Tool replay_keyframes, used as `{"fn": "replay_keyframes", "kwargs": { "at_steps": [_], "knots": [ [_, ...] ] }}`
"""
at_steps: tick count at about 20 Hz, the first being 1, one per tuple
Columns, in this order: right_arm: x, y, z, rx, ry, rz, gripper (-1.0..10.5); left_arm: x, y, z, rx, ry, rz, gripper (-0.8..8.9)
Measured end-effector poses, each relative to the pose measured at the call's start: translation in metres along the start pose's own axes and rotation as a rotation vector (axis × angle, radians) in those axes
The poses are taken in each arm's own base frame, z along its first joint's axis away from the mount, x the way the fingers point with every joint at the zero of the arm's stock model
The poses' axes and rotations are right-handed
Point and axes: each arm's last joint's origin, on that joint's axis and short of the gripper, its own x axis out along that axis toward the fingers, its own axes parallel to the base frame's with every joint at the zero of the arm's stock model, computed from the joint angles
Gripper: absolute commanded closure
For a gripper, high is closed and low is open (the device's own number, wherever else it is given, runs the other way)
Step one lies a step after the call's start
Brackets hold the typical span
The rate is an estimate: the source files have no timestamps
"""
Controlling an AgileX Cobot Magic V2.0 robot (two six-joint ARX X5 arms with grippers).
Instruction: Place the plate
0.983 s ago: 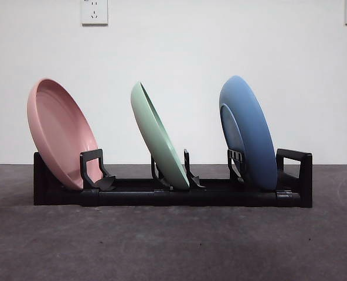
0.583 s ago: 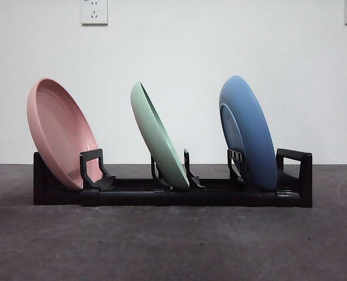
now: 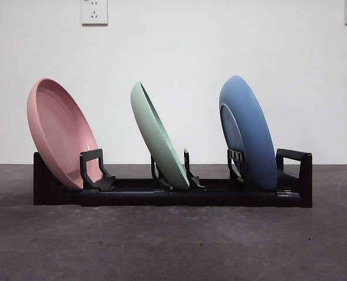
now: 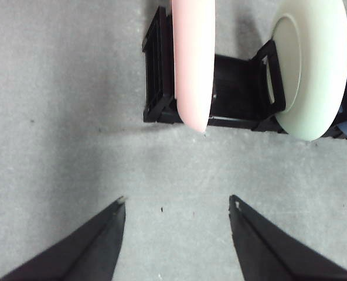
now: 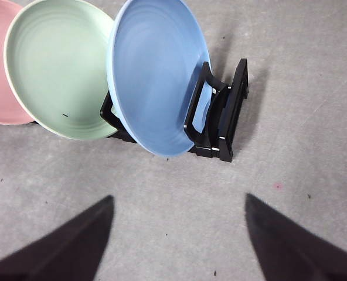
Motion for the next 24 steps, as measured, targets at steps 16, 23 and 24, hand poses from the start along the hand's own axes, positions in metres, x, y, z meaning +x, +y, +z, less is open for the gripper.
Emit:
{"fn": "replay_keyframes", "kwargs": {
  "at_steps": [16, 23, 24],
  "knots": [
    [0.085, 0.02, 0.091, 0.115, 0.204, 0.232, 5.8, 0.0, 0.0, 0.0, 0.003, -0.003, -0.001, 5.28],
    [0.147, 0.022, 0.098, 0.06, 0.234, 0.264, 5.9, 0.0, 0.0, 0.0, 0.004, -0.004, -0.001, 5.28],
    [0.152, 0.022, 0.099, 0.057, 0.23, 0.265, 6.2, -0.001, 0.0, 0.0, 0.004, -0.006, -0.001, 5.28]
  ]
}}
